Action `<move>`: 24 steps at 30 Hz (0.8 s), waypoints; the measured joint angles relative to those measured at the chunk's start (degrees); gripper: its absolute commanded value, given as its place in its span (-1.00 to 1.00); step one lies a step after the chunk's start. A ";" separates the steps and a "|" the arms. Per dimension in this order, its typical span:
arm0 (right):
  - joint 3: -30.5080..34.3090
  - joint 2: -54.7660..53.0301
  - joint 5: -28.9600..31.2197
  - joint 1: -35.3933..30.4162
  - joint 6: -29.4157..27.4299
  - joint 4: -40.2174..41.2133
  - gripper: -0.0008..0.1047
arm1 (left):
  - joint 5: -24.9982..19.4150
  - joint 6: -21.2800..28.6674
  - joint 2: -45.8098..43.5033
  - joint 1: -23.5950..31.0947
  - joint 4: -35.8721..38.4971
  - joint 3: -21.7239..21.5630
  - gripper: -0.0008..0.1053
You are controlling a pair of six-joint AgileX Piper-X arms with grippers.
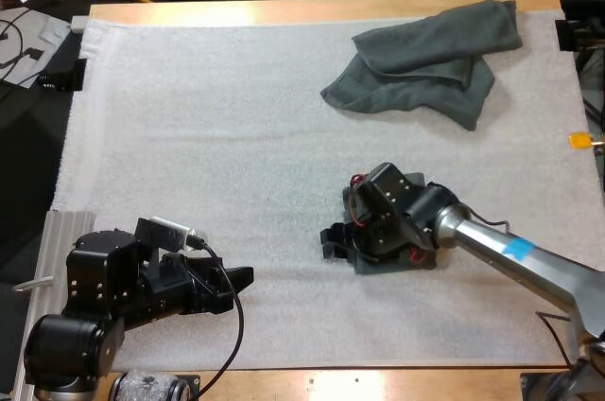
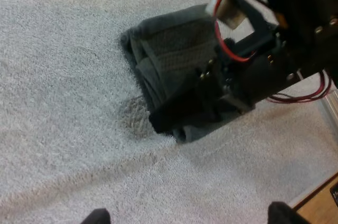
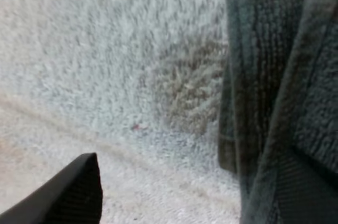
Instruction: Pick towel from pile, fold and stack
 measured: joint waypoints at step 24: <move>0.00 -23.43 14.40 0.62 -9.45 15.67 0.31 | 0.00 0.78 0.00 0.00 -0.20 0.16 0.11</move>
